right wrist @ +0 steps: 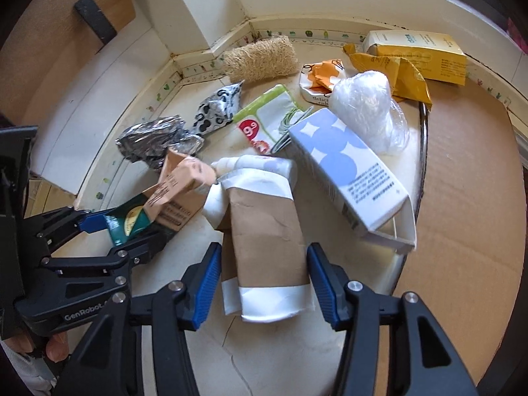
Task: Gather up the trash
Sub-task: 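Grasp the green juice carton with the left tool while the right tool grasps the brown-and-white paper bag, then carry the carton and paper bag down over the black bin with both tools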
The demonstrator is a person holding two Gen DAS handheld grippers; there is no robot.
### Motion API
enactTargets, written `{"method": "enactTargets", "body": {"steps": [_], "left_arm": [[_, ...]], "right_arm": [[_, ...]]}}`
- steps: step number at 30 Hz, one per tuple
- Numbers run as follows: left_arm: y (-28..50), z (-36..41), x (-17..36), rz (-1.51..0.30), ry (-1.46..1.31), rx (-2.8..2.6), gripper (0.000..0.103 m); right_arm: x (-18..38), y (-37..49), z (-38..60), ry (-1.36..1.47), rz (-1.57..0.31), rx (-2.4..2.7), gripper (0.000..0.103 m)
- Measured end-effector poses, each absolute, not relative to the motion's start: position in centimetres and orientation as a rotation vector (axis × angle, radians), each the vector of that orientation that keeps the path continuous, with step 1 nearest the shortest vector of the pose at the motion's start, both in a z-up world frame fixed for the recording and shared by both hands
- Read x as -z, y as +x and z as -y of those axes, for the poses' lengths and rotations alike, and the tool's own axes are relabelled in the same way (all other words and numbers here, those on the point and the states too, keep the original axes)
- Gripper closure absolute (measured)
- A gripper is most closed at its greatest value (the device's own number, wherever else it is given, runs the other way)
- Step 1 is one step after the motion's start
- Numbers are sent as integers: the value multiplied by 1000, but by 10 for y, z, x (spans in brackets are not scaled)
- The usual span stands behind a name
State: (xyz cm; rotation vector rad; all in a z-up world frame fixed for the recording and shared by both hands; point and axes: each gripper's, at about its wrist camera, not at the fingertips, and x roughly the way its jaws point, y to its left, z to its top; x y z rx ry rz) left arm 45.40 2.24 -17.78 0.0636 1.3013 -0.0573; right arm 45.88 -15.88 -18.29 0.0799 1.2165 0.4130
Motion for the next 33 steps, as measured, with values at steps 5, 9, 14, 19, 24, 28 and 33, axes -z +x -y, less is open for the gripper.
{"method": "enactTargets", "body": {"steps": [5,9,14,19,24,28,33], "left_arm": [[427,-18,159,-1260,43,73,51],[396,-15,139,-1222,6,96,52],[348,-15,112,-1164,4,125,53],[316,-18,102,-1135,15,148,53],[283,-19,101,-1120,37,166,54],[253,-22,90,-1088,45,185,54],[211,-20,78,-1051,72,223,54]], "right_arm": [[167,432,167,127,-1195,-403,50],[153,405,176,165,-1173,-385,50],[139,361,183,186,-1150,-361,50],[128,323,182,194,-1136,-341,50],[121,289,178,199,-1123,-332,50],[114,259,176,196,-1109,-333,50],[115,217,176,209,-1112,-327,50]]}}
